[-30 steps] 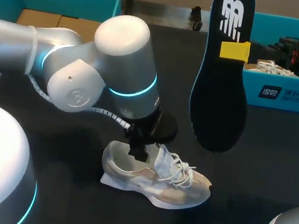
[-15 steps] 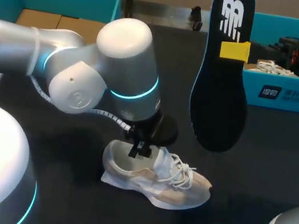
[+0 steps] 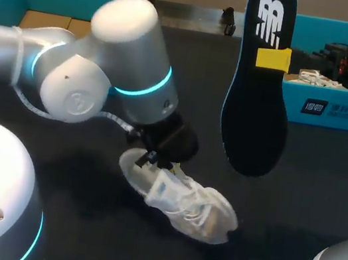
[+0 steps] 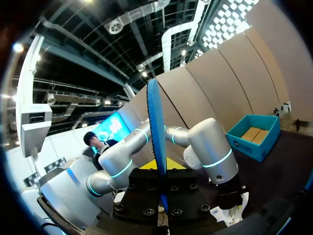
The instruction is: Take the shoe out of the shoebox, open the shoe tongue, remove and reinsert the insole, then place the shoe into the shoebox
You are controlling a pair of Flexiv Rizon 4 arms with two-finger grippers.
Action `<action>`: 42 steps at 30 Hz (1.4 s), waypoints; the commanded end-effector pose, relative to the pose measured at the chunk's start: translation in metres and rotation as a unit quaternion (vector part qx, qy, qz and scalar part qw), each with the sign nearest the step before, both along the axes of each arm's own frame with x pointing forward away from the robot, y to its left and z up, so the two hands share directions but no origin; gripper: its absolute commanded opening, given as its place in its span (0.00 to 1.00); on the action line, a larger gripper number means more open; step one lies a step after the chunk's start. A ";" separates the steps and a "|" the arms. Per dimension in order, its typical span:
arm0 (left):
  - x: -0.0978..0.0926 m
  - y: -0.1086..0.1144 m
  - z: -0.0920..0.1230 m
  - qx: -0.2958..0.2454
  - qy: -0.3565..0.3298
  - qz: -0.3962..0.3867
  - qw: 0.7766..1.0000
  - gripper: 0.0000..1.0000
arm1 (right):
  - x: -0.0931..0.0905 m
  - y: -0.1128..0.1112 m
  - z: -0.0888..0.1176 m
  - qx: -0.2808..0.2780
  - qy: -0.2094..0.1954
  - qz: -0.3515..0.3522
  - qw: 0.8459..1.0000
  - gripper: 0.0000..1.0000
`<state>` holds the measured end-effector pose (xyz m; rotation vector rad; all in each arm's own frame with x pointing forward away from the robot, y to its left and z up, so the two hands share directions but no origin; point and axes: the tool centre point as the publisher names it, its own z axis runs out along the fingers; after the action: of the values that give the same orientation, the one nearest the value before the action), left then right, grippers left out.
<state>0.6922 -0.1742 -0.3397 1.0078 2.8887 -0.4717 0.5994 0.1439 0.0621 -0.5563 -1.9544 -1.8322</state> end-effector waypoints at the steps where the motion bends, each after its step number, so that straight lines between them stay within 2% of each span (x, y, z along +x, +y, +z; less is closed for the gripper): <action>1: 0.003 0.015 0.030 -0.014 -0.004 -0.111 0.994 0.00 | 0.003 0.003 0.000 -0.001 0.001 0.002 1.000 0.00; 5: 0.000 0.008 0.041 -0.010 -0.032 -0.223 0.974 0.00 | 0.003 0.003 0.000 -0.001 0.001 0.002 1.000 0.00; 9: -0.009 0.003 0.050 0.008 -0.071 -0.341 0.937 0.00 | 0.003 0.003 0.000 -0.001 0.001 0.002 1.000 0.00; 11: -0.013 0.001 0.054 0.023 -0.084 -0.375 0.923 0.00 | 0.003 0.003 0.000 -0.001 0.001 0.002 1.000 0.00; 23: -0.013 0.001 0.054 0.023 -0.084 -0.375 0.923 0.00 | 0.003 0.003 0.000 -0.001 0.001 0.002 1.000 0.00; 27: -0.014 -0.005 0.049 0.028 -0.124 -0.450 0.884 0.00 | 0.003 0.003 0.000 -0.001 0.001 0.002 1.000 0.00; 33: -0.020 -0.020 0.037 0.062 -0.142 -0.506 0.849 0.00 | 0.003 0.003 0.000 -0.001 0.001 0.002 1.000 0.00; 36: -0.021 -0.025 0.033 0.047 -0.136 -0.518 0.843 0.00 | 0.003 0.003 0.000 -0.001 0.001 0.002 1.000 0.00; 42: -0.018 -0.032 0.023 0.046 -0.120 -0.505 0.854 0.00 | 0.003 0.003 0.000 -0.001 0.001 0.002 1.000 0.00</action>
<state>0.6690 -0.1964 -0.3102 2.3423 1.9421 -0.1822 0.5994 0.1439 0.0621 -0.5563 -1.9543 -1.8322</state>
